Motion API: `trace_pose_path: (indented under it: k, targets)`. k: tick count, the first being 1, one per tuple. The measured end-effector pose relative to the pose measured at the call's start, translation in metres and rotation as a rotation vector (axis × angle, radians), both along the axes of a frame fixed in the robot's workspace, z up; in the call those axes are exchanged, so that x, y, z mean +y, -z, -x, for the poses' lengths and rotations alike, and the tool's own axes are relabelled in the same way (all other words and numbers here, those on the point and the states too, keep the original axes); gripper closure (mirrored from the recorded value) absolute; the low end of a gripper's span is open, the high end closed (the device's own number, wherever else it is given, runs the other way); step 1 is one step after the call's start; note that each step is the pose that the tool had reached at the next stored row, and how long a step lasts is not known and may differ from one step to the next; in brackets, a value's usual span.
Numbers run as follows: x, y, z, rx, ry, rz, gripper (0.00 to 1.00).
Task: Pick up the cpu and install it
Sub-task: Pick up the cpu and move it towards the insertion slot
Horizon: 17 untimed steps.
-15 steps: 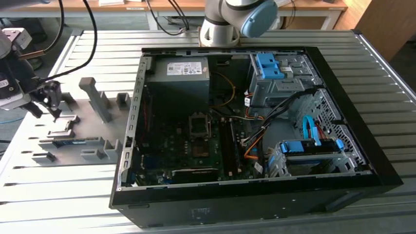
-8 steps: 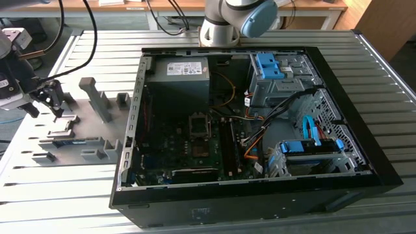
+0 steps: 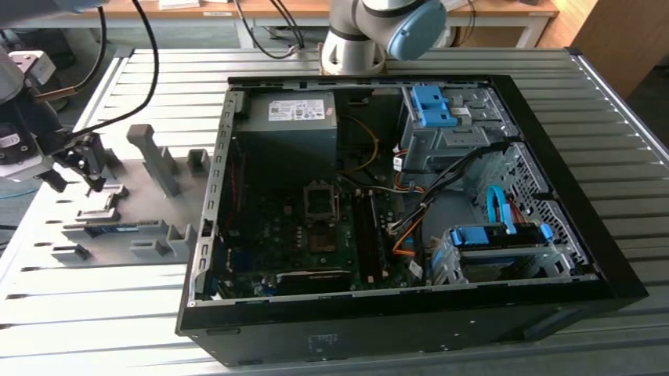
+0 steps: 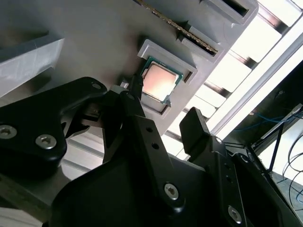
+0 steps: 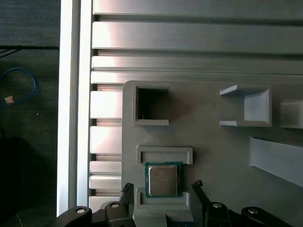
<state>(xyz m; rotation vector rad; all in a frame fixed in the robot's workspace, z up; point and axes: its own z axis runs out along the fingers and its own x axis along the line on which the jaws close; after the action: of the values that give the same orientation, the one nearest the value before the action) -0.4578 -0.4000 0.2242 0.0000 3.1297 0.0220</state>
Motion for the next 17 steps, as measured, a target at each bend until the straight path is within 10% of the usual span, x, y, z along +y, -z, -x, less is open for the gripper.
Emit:
trace_pose_path:
  k: [17]
  targets:
    - [0.0015,0.0238,-0.008,-0.0001,-0.112,-0.0001,0.41]
